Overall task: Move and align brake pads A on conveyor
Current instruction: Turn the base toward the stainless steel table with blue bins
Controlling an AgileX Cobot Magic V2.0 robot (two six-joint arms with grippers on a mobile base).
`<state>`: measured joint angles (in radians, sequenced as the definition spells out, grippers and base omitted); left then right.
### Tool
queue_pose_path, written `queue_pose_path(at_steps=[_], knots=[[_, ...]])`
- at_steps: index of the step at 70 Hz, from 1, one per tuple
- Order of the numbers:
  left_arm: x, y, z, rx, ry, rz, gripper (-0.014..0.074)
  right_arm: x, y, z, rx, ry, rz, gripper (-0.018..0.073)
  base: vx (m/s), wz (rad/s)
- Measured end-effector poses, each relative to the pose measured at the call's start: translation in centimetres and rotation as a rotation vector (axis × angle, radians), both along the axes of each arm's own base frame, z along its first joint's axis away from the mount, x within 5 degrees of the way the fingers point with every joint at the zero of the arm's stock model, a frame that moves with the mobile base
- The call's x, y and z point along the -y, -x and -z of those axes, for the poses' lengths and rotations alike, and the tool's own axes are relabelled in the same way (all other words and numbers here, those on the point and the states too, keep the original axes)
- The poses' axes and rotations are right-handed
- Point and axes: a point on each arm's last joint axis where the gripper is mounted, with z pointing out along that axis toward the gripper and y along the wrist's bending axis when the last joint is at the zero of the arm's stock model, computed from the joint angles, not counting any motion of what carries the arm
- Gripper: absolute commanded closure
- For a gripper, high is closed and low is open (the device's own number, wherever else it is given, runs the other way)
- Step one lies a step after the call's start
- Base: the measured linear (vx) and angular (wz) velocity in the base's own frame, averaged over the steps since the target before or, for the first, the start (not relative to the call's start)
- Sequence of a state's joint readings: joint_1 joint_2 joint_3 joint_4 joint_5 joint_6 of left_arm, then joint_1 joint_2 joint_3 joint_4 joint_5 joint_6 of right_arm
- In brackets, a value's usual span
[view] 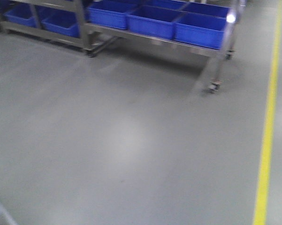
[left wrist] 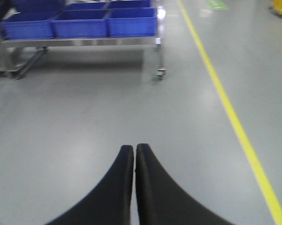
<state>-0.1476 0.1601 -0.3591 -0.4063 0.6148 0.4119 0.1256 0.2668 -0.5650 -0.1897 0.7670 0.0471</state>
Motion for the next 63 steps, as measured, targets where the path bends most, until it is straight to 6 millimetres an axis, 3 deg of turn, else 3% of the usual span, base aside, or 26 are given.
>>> queue_pose_path(at_steps=[63], knots=[[0.00,0.00,0.00,0.000,0.000,0.000,0.0603,0.00,0.00,0.00,0.000,0.000,0.000,0.0560,0.08,0.75]])
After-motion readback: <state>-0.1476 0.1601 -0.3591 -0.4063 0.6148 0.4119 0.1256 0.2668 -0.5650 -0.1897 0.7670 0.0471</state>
